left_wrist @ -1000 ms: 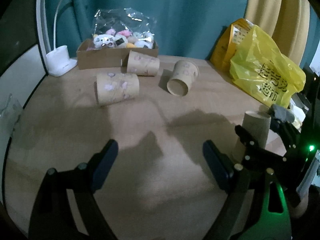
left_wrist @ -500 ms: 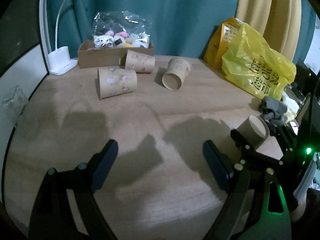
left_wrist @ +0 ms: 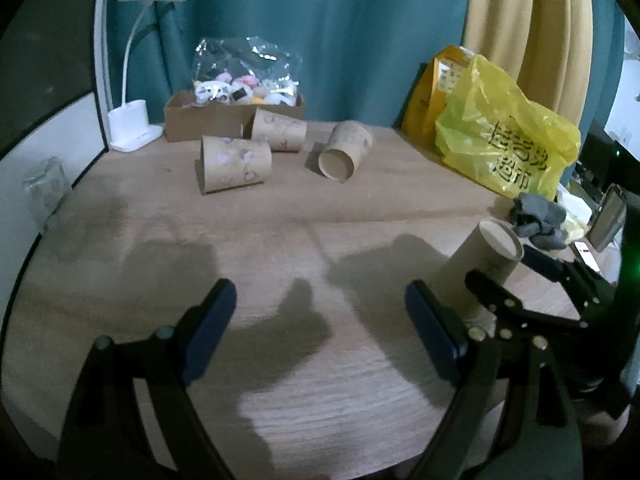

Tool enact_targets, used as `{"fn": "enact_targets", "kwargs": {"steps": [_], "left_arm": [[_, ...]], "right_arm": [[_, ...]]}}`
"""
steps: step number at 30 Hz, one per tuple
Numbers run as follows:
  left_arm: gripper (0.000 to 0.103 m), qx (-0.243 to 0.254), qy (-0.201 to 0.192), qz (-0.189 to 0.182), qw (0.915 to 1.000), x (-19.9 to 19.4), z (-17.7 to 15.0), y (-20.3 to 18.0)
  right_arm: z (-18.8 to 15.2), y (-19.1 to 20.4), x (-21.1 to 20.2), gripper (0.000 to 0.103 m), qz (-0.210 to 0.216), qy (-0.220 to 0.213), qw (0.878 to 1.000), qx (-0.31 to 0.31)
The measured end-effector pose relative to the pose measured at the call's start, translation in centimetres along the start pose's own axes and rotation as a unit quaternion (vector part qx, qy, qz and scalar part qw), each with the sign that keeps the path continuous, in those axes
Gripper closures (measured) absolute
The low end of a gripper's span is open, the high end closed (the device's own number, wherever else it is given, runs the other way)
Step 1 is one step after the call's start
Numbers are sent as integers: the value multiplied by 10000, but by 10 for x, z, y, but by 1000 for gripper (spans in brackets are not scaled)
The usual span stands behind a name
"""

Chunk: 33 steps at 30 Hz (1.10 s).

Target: Flip cup upside down

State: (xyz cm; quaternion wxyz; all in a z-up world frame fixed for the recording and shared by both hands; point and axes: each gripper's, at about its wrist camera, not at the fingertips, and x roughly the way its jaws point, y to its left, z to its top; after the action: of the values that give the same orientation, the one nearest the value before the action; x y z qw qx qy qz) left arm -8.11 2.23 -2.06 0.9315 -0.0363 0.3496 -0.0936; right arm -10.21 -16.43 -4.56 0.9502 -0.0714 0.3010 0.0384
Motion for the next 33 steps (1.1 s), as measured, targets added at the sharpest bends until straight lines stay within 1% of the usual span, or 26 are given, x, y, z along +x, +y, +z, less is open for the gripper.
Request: {"fn": "enact_targets", "kwargs": {"steps": [4,8,12,16,20,23,33], "left_arm": [[15,-59,-110,18,9999,-5,-8,-4],[15,12,-225,83,9997,-12,-16,-14],[15,-38,-377,52,9993,-22,-28,-23],[15,-76,-511,88,9986,-32,-36,-28],[15,-31,-718,175,9973,-46,-38,-32],[15,-26,-827,223,9963,-52,-38,-34],[15,-72,-892,246,9957,-52,-37,-29]], "right_arm": [[-2,-4,-13,23,89,-33,9998,146],[-5,-8,-25,23,162,-2,9995,257],[-11,-11,-38,23,295,38,9990,324],[-18,-10,-54,23,318,-145,9988,336],[-24,-12,-63,23,304,-223,9983,450],[-25,-15,-65,23,288,-204,9982,485],[-23,-23,-61,23,194,-261,9979,559]]}}
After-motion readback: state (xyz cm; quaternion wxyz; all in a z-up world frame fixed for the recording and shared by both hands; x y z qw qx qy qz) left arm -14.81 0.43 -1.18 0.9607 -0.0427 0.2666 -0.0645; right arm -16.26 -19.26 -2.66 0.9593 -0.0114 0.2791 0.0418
